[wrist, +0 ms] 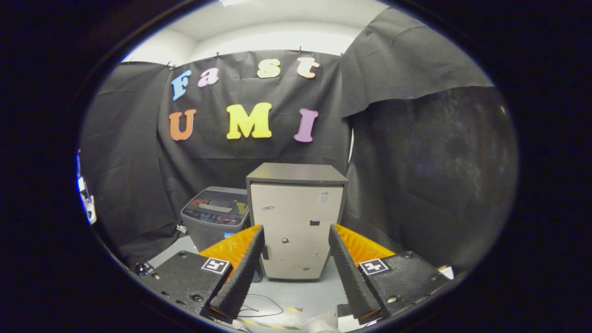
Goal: Put the clothes into the washing machine and then close the washing machine lid.
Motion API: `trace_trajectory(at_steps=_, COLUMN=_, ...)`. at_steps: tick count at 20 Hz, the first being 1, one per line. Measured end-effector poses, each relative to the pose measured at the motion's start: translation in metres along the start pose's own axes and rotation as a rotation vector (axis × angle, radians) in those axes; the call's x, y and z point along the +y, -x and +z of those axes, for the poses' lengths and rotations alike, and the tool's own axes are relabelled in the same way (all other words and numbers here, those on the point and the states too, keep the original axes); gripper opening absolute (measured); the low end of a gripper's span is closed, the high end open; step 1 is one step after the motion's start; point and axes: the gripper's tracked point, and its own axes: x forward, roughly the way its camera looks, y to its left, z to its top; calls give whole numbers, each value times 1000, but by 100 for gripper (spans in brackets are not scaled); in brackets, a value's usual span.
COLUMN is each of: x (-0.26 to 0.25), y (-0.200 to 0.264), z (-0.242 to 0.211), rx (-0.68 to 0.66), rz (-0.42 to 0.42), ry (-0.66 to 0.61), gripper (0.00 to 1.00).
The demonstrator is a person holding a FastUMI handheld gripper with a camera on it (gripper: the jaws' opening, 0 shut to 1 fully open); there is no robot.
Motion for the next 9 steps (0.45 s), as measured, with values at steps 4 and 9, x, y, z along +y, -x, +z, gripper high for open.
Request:
trace_trajectory(at_steps=4, x=-3, y=2, z=-1, rx=1, rz=-9, ry=3, gripper=99)
trace_trajectory(at_steps=9, x=-6, y=2, z=1, rx=-2, rz=-9, ry=-6, gripper=100)
